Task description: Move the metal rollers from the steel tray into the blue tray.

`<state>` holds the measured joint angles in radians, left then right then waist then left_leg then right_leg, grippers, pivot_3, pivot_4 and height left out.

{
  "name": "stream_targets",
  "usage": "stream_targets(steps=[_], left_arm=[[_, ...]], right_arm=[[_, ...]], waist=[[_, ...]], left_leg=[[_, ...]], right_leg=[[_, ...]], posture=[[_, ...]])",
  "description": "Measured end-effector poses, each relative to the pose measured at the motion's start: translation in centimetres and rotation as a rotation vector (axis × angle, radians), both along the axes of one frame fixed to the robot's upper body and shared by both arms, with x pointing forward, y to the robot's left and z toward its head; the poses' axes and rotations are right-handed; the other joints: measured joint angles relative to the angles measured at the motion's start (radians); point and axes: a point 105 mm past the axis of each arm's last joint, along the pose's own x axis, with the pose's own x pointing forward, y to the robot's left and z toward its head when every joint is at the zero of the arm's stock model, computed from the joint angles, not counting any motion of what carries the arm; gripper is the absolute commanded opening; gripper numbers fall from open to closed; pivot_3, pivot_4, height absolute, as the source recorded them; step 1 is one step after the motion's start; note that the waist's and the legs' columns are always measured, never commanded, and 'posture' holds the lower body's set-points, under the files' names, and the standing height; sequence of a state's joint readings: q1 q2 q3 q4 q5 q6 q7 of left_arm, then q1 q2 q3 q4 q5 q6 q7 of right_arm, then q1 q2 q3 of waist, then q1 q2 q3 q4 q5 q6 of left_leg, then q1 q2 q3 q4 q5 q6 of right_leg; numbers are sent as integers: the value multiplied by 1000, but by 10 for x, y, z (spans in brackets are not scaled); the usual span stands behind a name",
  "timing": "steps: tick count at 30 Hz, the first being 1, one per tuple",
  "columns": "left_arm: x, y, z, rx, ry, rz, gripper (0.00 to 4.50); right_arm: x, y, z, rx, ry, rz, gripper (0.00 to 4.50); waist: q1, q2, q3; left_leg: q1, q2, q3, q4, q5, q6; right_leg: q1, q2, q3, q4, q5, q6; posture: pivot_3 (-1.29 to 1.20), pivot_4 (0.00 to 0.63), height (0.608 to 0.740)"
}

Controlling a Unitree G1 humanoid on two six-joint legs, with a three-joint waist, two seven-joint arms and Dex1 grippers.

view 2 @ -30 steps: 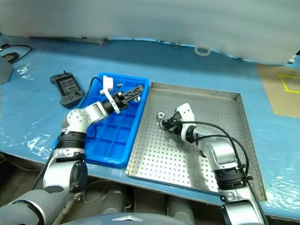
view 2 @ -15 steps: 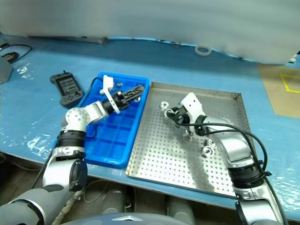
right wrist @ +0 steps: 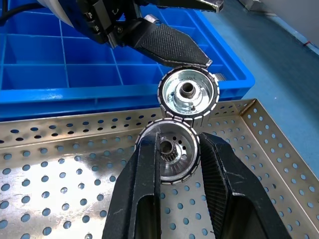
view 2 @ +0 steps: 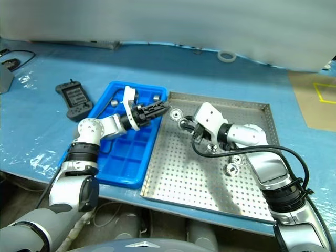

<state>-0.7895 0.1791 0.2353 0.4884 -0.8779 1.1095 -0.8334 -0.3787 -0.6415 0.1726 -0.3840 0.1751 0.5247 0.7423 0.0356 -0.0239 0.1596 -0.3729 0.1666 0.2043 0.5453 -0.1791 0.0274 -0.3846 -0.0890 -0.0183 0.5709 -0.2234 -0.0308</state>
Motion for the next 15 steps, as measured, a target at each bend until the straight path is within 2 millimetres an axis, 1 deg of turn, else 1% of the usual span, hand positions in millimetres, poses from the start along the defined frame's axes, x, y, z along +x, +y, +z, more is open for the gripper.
stream_targets(steps=[5, 14, 15], left_arm=[[-5, 0, -9, 20, 17, -26, 2246], [-3, -7, -15, 58, 8, -10, 2246], [-2, -8, -16, 66, 1, -6, 2427]], right_arm=[[0, 0, -1, -6, -5, -2, 784], [2, -3, -5, -9, 8, -18, 784], [2, -3, -5, -9, 11, -19, 784]], waist=[[-1, 0, 0], [-2, 0, 0], [-2, 0, 0]], left_leg=[[0, 0, 0, 1, 0, 0], [0, 0, 0, 1, 0, 0], [0, 0, 0, 1, 0, 1]], right_leg=[[0, 0, 0, 0, 0, 0], [0, 0, 0, 0, 0, 0], [0, 0, 0, 0, 0, 0]], posture=[[-228, 150, 740], [-234, 150, 740], [-234, 150, 740]])
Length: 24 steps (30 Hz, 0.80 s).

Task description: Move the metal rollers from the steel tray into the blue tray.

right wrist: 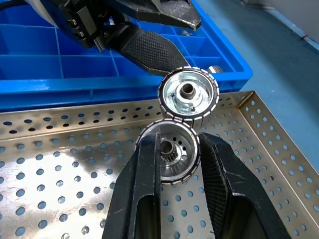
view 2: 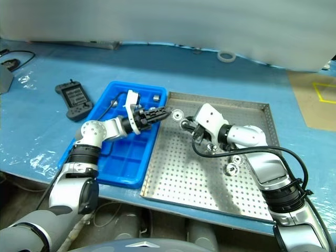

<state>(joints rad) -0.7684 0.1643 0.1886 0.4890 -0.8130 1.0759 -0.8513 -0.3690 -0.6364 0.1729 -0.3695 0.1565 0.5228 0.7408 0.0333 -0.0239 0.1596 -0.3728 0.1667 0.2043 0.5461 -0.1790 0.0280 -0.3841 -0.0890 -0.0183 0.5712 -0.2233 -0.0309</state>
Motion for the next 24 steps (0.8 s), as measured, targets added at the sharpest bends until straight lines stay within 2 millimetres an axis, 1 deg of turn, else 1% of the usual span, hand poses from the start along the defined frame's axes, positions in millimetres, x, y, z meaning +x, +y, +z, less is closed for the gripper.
stream_targets(steps=[3, 6, 7, 21, 24], left_arm=[[2, -2, -3, 13, -18, 24, 3110], [-1, -9, -11, 42, -4, 2, 4148], [-1, -11, -12, 51, 0, -2, 4415], [6, -18, -14, 36, 22, 27, 4415], [5, -21, -18, 59, 14, 24, 3799]], right_arm=[[0, 0, 0, 2, 4, -1, 784], [-1, 4, 3, 14, -6, 10, 784], [-1, 5, 4, 14, -9, 11, 784], [-1, 5, 3, 14, 1, 0, 784], [-1, 5, 4, 15, 1, -2, 784]], waist=[[-1, 0, 0], [-1, 0, 0], [-2, 0, 0], [-10, 0, 0], [-13, 0, 0]], left_leg=[[0, 0, 0, 0, 0, 1], [0, 0, 0, 0, 0, 1], [0, 0, 0, 0, 0, 1], [2, 0, 0, 1, 0, 1], [2, 0, 0, 1, 0, 1]], right_leg=[[0, 0, 0, 0, 0, 0], [0, 0, 0, 0, 0, 0], [0, 0, 0, 0, 0, 0], [2, 0, 0, 0, 0, 0], [2, 0, 0, 0, 0, 0]], posture=[[-240, 150, 740], [-240, 150, 740], [-240, 150, 740], [-245, 150, 740], [-248, 150, 740]])
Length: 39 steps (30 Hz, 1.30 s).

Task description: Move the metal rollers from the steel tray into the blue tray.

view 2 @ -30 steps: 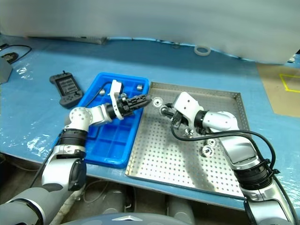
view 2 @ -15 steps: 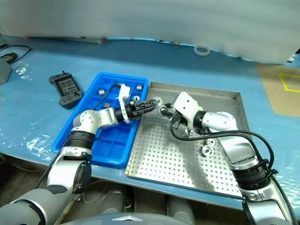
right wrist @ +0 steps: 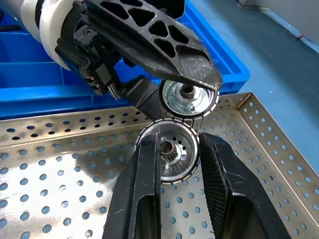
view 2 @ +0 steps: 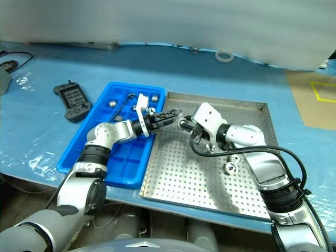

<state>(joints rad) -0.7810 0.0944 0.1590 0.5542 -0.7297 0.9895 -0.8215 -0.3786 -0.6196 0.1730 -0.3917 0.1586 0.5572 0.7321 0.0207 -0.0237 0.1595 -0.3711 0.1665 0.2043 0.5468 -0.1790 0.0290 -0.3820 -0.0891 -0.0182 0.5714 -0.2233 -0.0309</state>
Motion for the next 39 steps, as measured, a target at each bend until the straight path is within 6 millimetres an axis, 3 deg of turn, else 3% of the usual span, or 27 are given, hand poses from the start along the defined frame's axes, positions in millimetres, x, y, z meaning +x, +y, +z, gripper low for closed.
stream_targets(steps=[4, 6, 12, 30, 39], left_arm=[[-1, -1, -3, 13, 4, -6, 2530], [-2, -3, -2, 9, 0, -9, 2530], [0, -4, 3, -10, -10, 2, 1281], [8, -2, 15, -24, -58, 44, 1282], [-2, 31, 44, 35, -261, 3, 1282]], right_arm=[[0, 0, 0, 0, -1, -6, 784], [1, -1, -1, 0, 5, -14, 784], [1, -1, 0, 0, 5, -19, 784], [6, 0, 10, 17, -43, -38, 784], [-2, 20, 26, 62, -107, 50, 784]], waist=[[-4, 0, 0], [-4, 0, 0], [-5, 0, 0], [-6, 0, 0], [-6, 0, 0]], left_leg=[[0, 0, 0, 0, 0, 0], [0, 0, 0, 0, 0, 0], [0, 0, 0, 0, 0, 0], [0, 0, 0, 0, 0, 0], [-2, 0, 0, -1, 0, -1]], right_leg=[[0, 0, 0, 0, 0, 0], [0, 0, 0, 0, 0, 0], [0, 0, 0, 0, 0, 0], [-1, 0, 0, 0, 0, 0], [-2, 0, 0, 0, 0, 0]], posture=[[-248, 150, 740], [-248, 150, 740], [-241, 150, 740], [-228, 150, 740], [-213, 150, 740]])
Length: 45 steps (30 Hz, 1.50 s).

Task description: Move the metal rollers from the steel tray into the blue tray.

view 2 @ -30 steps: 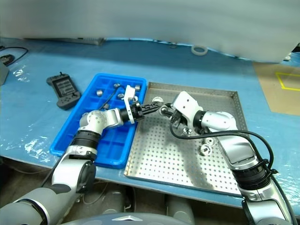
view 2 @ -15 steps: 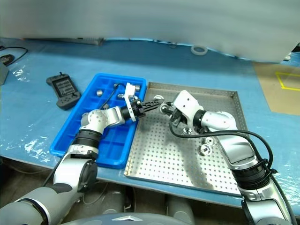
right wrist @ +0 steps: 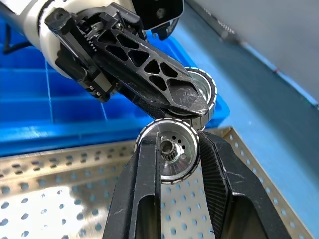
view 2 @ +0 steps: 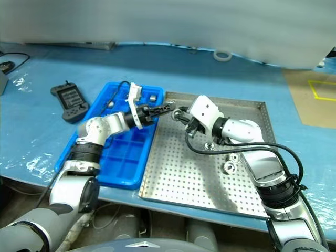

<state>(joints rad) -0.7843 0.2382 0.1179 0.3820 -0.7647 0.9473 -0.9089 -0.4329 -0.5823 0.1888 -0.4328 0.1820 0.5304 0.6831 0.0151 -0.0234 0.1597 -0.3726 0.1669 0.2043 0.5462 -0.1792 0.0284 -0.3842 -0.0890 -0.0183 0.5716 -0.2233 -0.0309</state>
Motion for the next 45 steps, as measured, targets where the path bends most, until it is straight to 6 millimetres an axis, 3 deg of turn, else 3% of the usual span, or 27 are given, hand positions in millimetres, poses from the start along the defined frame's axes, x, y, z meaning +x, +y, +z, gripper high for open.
stream_targets(steps=[2, 5, 7, 11, 16, 20, 24, 29, 32, 34, 40, 43, 45], left_arm=[[3, 13, 1, 28, -14, 35, 1282], [22, 84, 25, 56, -95, 276, 1282], [27, 102, 43, 48, -154, 345, 1282], [25, 96, 40, 67, -152, 328, 1282], [-12, 100, 17, 248, -198, 206, 1282], [-53, 110, -22, 473, -237, 97, 1282], [-53, 131, -51, 533, -172, 210, 1282], [-29, 166, -51, 546, -200, 503, 1282], [-23, 166, -50, 519, -205, 561, 1282], [-27, 162, -49, 518, -220, 549, 1282], [-74, 163, -72, 499, -150, 373, 1282], [-77, 174, -68, 498, -162, 391, 1282], [-74, 193, -65, 535, -174, 454, 1282]], right_arm=[[-3, 3, 2, 6, -6, 19, 784], [-2, -15, -28, -37, 114, -40, 784], [2, -21, -38, -43, 159, -70, 784], [3, -12, -28, -27, 123, -35, 784], [2, -12, -31, -30, 138, -29, 784], [2, -13, -34, -28, 148, -33, 784], [1, -11, -34, -19, 149, -30, 784], [5, -14, -37, -22, 149, -41, 784], [7, -15, -40, -22, 156, -49, 784], [7, -12, -40, -17, 153, -41, 784], [7, -11, -42, -25, 154, -37, 784], [6, -11, -42, -26, 152, -34, 784], [6, -12, -42, -29, 147, -34, 784]], waist=[[1, 0, 0], [-4, -2, 1], [3, 0, 2], [24, 1, 1], [17, 1, 1], [5, 1, 1], [8, 1, 1], [14, 1, 1], [21, 0, 1], [23, -1, 1], [16, -1, 0], [27, -1, 0], [28, -1, 0]], left_leg=[[0, 0, 0, 0, 0, -1], [0, 1, 0, 0, 0, -2], [0, 0, 0, 0, 0, -2], [0, -1, 0, 1, 1, -3], [-1, 0, 1, -1, 1, -4], [2, 1, 1, -4, 1, -5], [3, 2, 1, -2, 2, -6], [5, 2, 1, 0, 2, -7], [4, 2, 1, 0, 2, -7], [3, 2, 1, -2, 3, -9], [3, 3, 1, -4, 2, -10], [4, 4, 1, -4, 1, -9], [6, 4, 1, -3, 2, -9]], right_leg=[[0, 0, 0, 0, 0, 0], [0, 2, 0, 0, 0, 0], [0, 0, 0, 0, 0, 0], [1, -1, 0, 0, 0, 0], [-2, 0, 0, 1, 0, 0], [0, 1, 0, 0, 0, 0], [1, 1, -1, 2, 0, 0], [4, 0, -1, 2, 0, 0], [3, 1, -1, 2, 0, 0], [1, 1, -1, 1, 0, 0], [0, 2, -1, 1, 0, -1], [1, 2, -2, 1, 0, -1], [2, 2, -2, 2, 0, -1]], posture=[[-203, 150, 740], [-190, 150, 740], [-186, 150, 740], [-181, 150, 740], [-171, 150, 740], [-158, 150, 740], [-131, 150, 740], [-108, 150, 740], [-104, 150, 740], [-104, 150, 740], [-104, 150, 740], [-87, 150, 740], [-87, 150, 740]])
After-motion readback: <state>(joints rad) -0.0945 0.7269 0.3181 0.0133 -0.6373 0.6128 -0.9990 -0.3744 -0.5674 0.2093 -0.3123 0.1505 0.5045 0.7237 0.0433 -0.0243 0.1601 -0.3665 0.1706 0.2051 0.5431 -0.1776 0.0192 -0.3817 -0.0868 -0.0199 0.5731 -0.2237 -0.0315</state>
